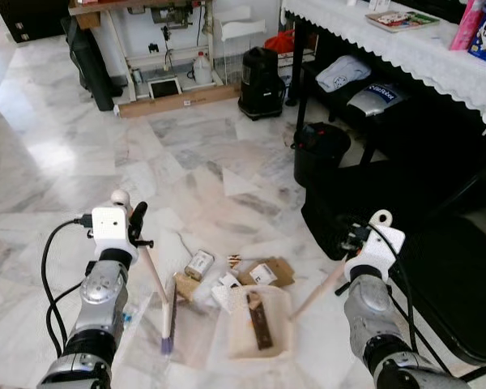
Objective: Sweep floor
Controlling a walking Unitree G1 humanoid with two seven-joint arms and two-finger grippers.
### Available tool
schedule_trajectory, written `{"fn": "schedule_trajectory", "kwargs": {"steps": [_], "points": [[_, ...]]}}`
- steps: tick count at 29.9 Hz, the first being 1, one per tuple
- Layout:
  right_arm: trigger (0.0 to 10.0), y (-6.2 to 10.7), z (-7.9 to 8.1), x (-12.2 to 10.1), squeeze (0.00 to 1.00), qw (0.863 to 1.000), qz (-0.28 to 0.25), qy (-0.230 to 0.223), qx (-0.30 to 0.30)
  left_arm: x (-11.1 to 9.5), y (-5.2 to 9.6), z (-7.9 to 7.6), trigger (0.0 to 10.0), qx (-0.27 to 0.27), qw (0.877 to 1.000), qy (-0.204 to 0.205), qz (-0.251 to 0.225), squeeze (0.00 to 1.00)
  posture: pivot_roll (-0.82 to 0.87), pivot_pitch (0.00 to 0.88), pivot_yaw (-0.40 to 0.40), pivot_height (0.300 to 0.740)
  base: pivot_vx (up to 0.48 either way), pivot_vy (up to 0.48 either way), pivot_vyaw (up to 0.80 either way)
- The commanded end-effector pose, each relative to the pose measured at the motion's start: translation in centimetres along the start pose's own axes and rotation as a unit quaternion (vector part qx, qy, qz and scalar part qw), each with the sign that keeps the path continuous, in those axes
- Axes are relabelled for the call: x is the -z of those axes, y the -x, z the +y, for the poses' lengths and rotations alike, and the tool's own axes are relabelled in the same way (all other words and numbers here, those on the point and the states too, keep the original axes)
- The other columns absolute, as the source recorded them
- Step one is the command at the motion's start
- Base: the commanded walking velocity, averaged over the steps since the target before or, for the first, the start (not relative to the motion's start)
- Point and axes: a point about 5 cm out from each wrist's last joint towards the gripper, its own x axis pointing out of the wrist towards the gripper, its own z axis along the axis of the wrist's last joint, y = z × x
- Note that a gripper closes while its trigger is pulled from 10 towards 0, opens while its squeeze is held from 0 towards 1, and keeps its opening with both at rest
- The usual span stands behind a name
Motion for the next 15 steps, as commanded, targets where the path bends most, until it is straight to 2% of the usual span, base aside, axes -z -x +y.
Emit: {"fn": "schedule_trajectory", "kwargs": {"steps": [1,3,5,6,9,11,12,15], "points": [[10.0,-0.53,0.88,-1.07,0.0,0.999,-0.014,-0.04,-0.004,-1.21,-0.73,0.35,10.0,0.007,1.0,-0.013,-0.025,0.0,0.05,0.0,0.102,0.74,0.0,0.0,0.0],[10.0,-0.52,0.97,-1.03,0.0,0.999,-0.013,-0.047,-0.006,-1.31,-0.81,0.34,10.0,0.008,1.0,-0.011,-0.026,0.0,0.05,0.0,0.103,0.74,0.0,0.0,0.0],[10.0,-0.48,1.08,-0.7,0.0,0.996,0.001,-0.092,-0.002,-1.4,-0.91,0.28,10.0,0.018,0.999,-0.006,-0.026,0.0,0.06,0.0,0.107,0.74,0.0,0.0,0.0],[10.0,-0.47,1.08,-0.68,0.0,0.996,0.001,-0.093,-0.001,-1.4,-0.9,0.28,10.0,0.02,0.999,-0.005,-0.026,0.0,0.06,0.0,0.107,0.74,0.0,0.0,0.0],[10.0,-0.38,1.43,-0.56,0.0,0.996,0.002,-0.092,-0.009,-1.26,-1.01,-0.03,10.0,0.045,0.997,0.056,-0.013,0.0,0.08,0.0,0.098,0.74,0.0,0.0,0.0],[10.0,-0.32,1.55,-0.47,0.0,0.996,0.004,-0.092,-0.013,-1.19,-0.98,-0.17,10.0,0.058,0.996,0.065,-0.008,0.0,0.09,0.0,0.095,0.74,0.0,0.0,0.0],[10.0,-0.29,1.64,-0.38,0.0,0.996,0.006,-0.09,-0.016,-1.07,-0.93,-0.21,10.0,0.064,0.994,0.083,-0.002,0.0,0.1,0.0,0.085,0.74,0.0,0.0,0.0],[10.0,-0.29,1.72,-0.33,0.0,0.996,0.009,-0.083,-0.024,-1.07,-0.81,0.09,10.0,0.052,0.995,0.08,-0.006,0.0,0.09,0.0,0.081,0.74,0.0,0.0,0.0]]}}
